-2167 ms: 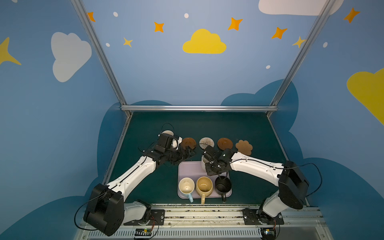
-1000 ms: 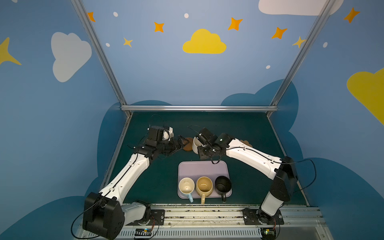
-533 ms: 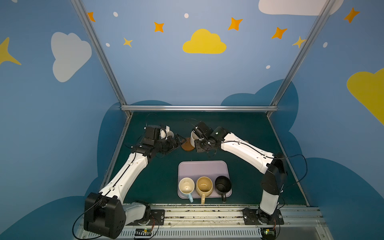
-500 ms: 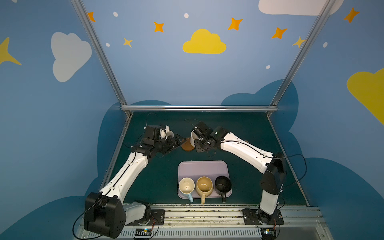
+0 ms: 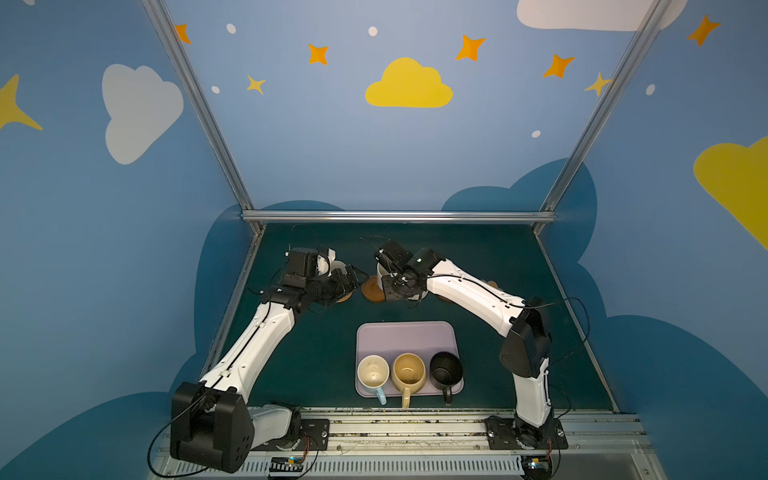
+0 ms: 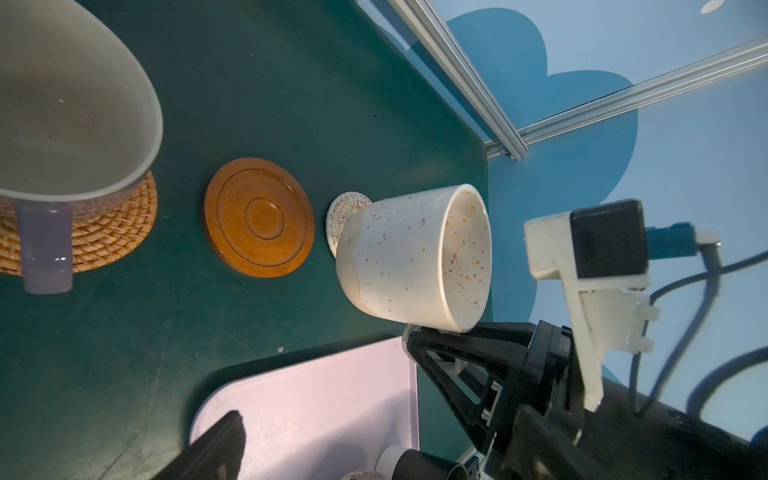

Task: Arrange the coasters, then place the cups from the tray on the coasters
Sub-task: 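Carry the white speckled mug over the brown wooden coaster with the right gripper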

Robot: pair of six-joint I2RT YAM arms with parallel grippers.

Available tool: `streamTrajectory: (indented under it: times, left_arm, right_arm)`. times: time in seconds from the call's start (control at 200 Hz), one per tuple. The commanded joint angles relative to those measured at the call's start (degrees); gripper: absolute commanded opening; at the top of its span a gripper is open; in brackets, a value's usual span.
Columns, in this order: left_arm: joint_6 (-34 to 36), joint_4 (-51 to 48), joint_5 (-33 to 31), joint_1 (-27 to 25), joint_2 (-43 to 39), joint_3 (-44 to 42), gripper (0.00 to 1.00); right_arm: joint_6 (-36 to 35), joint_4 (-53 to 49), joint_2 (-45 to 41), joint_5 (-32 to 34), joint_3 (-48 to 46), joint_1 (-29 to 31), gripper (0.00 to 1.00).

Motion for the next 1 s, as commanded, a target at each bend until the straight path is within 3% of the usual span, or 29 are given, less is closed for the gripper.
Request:
streamTrajectory:
  times: [0.0,0.801,0.996]
  left_arm:
    - [1.0,0.6,-0.4,0.2,0.8,1.6,1.0]
    - [-1.3,3.9,-3.0,1.4,6.7,1.2,1.0]
    - [1.7,2.1,-6.2,1.4,7.8,2.1,1.0]
  right_arm:
    - [-0.1,0.3,1.0,1.7,4.0,-0.7,0.0]
    - [2.9,2.6,10.3,-2.2,10.4,-2.0,0.0]
    - [2.6,2.9,12.8,-2.3,12.6,-2.5,0.0]
